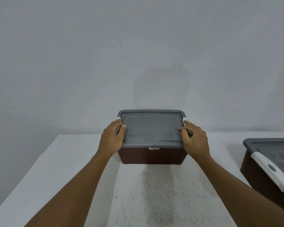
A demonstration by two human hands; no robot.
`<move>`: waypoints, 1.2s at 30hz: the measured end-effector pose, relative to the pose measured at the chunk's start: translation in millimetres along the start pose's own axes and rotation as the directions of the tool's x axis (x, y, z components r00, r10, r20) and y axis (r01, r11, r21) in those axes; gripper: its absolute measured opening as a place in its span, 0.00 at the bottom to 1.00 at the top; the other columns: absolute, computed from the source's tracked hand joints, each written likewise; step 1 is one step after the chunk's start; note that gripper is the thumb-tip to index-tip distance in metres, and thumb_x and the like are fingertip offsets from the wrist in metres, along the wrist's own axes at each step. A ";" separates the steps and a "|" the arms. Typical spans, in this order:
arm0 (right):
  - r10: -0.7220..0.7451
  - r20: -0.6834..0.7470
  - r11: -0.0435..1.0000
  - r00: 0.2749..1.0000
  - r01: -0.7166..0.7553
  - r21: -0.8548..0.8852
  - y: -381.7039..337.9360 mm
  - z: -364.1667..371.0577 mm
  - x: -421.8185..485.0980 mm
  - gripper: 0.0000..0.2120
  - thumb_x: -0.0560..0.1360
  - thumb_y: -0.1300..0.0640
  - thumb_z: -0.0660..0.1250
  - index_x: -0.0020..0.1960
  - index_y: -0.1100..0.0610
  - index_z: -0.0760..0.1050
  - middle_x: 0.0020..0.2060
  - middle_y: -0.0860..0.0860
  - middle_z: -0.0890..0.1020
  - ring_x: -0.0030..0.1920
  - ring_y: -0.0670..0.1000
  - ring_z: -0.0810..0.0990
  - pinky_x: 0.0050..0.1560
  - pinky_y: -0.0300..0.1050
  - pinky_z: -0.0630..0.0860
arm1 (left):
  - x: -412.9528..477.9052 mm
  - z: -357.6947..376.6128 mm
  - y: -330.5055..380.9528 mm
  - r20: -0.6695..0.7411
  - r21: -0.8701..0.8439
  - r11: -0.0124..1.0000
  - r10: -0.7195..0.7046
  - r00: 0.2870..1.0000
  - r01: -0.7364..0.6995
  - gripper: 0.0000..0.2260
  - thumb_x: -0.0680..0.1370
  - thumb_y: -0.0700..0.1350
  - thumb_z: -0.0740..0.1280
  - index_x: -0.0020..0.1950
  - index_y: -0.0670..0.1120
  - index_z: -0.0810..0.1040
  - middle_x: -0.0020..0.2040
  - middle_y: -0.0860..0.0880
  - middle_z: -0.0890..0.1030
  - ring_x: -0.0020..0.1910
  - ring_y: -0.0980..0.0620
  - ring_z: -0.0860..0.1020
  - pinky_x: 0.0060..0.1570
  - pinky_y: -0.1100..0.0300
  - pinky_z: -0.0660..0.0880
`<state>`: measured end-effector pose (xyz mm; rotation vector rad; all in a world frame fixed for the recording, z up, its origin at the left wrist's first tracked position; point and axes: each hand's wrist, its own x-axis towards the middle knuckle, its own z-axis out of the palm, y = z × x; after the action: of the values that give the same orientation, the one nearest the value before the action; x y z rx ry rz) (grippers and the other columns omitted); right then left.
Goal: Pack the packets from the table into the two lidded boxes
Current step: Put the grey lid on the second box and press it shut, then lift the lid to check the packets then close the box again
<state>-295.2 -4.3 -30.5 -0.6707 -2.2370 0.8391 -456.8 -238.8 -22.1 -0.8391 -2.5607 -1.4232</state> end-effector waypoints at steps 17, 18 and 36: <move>-0.067 0.164 0.962 0.984 0.108 -0.251 4.7 -5.5 4.4 0.19 0.82 0.50 0.54 0.69 0.54 0.72 0.74 0.52 0.67 0.72 0.53 0.67 0.71 0.50 0.62 | 14.8 10.4 -9.0 -0.021 0.310 0.904 0.315 0.949 -0.293 0.23 0.82 0.52 0.51 0.54 0.40 0.82 0.57 0.44 0.81 0.56 0.46 0.77 0.60 0.56 0.70; -0.076 0.199 0.955 0.977 0.128 -0.267 5.7 -9.3 -2.1 0.21 0.83 0.49 0.53 0.72 0.54 0.70 0.75 0.52 0.64 0.73 0.53 0.65 0.73 0.51 0.61 | 11.4 9.6 -5.5 -0.012 0.326 0.896 0.323 0.946 -0.302 0.23 0.82 0.52 0.50 0.50 0.42 0.82 0.50 0.45 0.82 0.50 0.46 0.78 0.55 0.55 0.73; 0.217 0.207 0.758 0.954 -0.031 -0.652 121.0 -260.1 -52.0 0.22 0.78 0.41 0.58 0.71 0.44 0.66 0.71 0.49 0.70 0.69 0.54 0.69 0.69 0.59 0.65 | -120.8 159.0 152.8 0.190 0.324 0.855 0.361 0.913 -0.405 0.18 0.78 0.53 0.63 0.63 0.46 0.75 0.64 0.48 0.73 0.64 0.47 0.72 0.66 0.49 0.67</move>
<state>-46.9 141.4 15.5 -1.0838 -2.7806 0.1860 -249.3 -97.4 -36.1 -1.3076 -2.4292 -0.7816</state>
